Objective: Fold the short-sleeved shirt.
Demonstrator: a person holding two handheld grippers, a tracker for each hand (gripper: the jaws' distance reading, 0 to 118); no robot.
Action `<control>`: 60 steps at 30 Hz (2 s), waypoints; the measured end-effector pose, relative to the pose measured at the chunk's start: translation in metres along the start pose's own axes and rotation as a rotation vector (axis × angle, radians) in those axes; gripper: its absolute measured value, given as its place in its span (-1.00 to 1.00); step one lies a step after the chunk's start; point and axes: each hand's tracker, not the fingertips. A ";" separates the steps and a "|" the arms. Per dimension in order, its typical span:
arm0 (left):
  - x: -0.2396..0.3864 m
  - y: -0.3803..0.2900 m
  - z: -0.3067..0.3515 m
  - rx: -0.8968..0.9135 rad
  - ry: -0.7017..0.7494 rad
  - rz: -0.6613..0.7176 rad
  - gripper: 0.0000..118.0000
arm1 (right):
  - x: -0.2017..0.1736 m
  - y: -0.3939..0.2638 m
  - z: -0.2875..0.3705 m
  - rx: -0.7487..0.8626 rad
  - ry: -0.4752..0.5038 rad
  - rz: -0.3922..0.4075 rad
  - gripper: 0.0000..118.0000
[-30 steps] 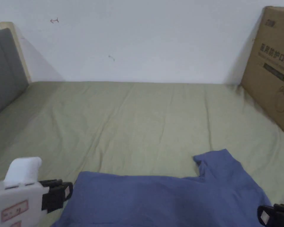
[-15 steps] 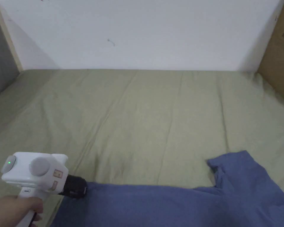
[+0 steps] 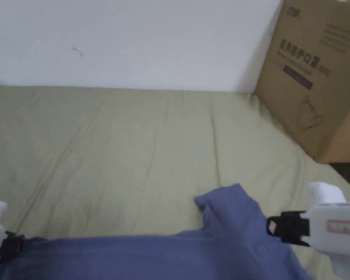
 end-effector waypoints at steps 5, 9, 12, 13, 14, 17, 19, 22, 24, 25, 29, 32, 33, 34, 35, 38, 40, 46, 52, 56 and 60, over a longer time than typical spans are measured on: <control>-0.001 0.004 0.023 0.023 -0.022 0.022 -0.98 | 0.022 0.048 -0.113 -0.395 -0.095 -0.156 1.00; -0.002 0.000 0.028 0.014 -0.016 0.024 -0.98 | 0.064 0.064 -0.190 -0.474 -0.113 -0.138 1.00; -0.002 -0.004 0.025 -0.009 -0.022 0.037 -0.98 | 0.077 0.045 -0.222 -0.511 -0.157 -0.177 1.00; -0.001 -0.005 0.022 -0.022 -0.019 0.034 -0.98 | 0.078 0.036 -0.227 -0.527 -0.141 -0.195 1.00; 0.000 -0.006 0.020 -0.028 -0.015 0.029 -0.98 | 0.077 0.029 -0.229 -0.547 -0.143 -0.206 0.97; -0.001 -0.008 0.014 -0.051 -0.009 0.020 -0.98 | 0.066 0.021 -0.214 -0.486 -0.166 -0.102 0.74; -0.001 -0.008 0.010 -0.062 -0.008 0.026 -0.98 | 0.053 0.025 -0.202 -0.501 -0.164 -0.011 0.16; 0.000 -0.010 0.010 -0.060 -0.009 0.040 -0.98 | 0.039 0.019 -0.180 -0.484 -0.112 0.024 -0.98; -0.001 -0.012 0.012 -0.051 -0.009 0.053 -0.98 | 0.040 0.024 -0.171 -0.476 -0.091 -0.011 -0.98; -0.002 -0.012 0.014 -0.039 -0.007 0.061 -0.98 | 0.040 0.025 -0.166 -0.461 -0.083 -0.026 -0.98; -0.011 0.004 0.026 0.054 -0.006 0.131 -0.98 | 0.048 0.048 -0.145 -0.284 -0.138 -0.092 -0.98; -0.014 0.022 0.031 0.106 0.006 0.147 -0.98 | 0.053 0.068 -0.134 -0.182 -0.115 -0.195 -0.98; -0.014 0.027 0.035 0.131 0.006 0.145 -0.98 | 0.052 0.072 -0.129 -0.145 -0.121 -0.203 -0.98; -0.014 0.031 0.037 0.155 0.006 0.142 -0.98 | 0.051 0.076 -0.122 -0.115 -0.135 -0.170 -0.98; -0.015 0.034 0.042 0.172 0.009 0.145 -0.98 | 0.050 0.080 -0.116 -0.082 -0.145 -0.159 -0.98; -0.015 0.032 0.056 0.180 -0.026 0.149 -0.98 | 0.050 0.072 -0.084 -0.050 -0.118 -0.171 -0.98; -0.012 0.017 0.069 0.172 -0.047 0.113 -0.98 | 0.046 0.051 -0.053 -0.037 -0.100 -0.180 -0.98; 0.001 -0.073 0.123 0.154 -0.081 0.020 -0.98 | 0.047 -0.054 0.046 -0.080 -0.053 -0.213 -0.98; 0.006 -0.171 0.112 0.062 -0.128 0.130 -0.98 | 0.072 -0.155 0.044 -0.266 -0.077 -0.233 -0.98; 0.003 -0.191 0.086 0.063 -0.137 0.176 -0.88 | 0.074 -0.173 0.007 -0.284 -0.109 -0.196 -0.97; 0.002 -0.186 0.086 0.069 -0.118 0.193 0.87 | 0.068 -0.164 0.008 -0.280 -0.121 -0.140 0.33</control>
